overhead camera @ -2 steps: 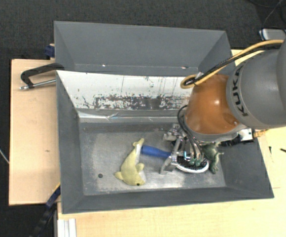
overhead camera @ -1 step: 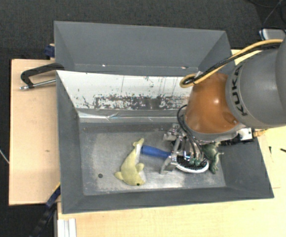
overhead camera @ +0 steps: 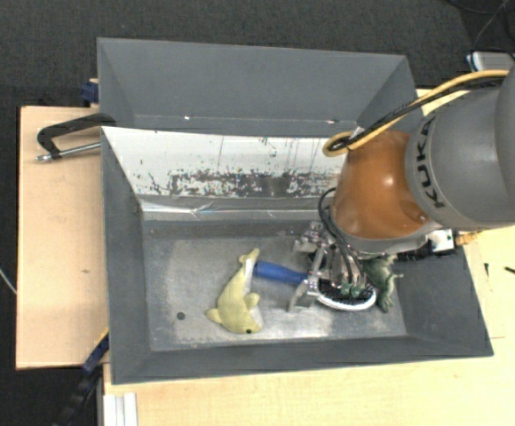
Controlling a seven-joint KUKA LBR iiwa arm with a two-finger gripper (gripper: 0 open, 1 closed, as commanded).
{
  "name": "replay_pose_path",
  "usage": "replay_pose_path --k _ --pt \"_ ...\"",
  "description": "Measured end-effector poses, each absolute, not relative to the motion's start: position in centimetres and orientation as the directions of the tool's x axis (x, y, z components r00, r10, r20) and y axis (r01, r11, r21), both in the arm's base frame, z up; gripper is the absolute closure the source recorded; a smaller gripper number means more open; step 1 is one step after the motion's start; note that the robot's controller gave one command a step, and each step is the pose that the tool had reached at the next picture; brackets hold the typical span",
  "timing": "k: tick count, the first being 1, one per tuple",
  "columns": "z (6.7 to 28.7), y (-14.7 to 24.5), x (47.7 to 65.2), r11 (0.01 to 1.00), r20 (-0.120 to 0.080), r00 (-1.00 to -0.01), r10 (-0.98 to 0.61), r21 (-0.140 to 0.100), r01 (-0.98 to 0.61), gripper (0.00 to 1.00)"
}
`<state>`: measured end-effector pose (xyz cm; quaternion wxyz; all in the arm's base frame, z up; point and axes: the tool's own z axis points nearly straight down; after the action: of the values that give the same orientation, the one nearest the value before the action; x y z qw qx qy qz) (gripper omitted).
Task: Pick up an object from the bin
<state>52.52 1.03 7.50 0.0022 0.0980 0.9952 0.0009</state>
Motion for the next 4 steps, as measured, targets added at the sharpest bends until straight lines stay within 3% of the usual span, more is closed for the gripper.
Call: replay_pose_path --k 1,2,3,4 --pt "7.3 2.3 50.8 0.999 -0.011 -0.999 0.041 0.000 0.041 0.00" --pt "7.6 2.4 50.5 0.999 0.009 -0.999 0.038 0.001 0.038 1.00" --pt "9.7 2.5 50.6 0.999 -0.006 -0.999 0.039 0.001 0.039 1.00" --pt "10.1 2.5 50.7 0.999 -0.004 -0.999 0.040 0.001 0.040 1.00"
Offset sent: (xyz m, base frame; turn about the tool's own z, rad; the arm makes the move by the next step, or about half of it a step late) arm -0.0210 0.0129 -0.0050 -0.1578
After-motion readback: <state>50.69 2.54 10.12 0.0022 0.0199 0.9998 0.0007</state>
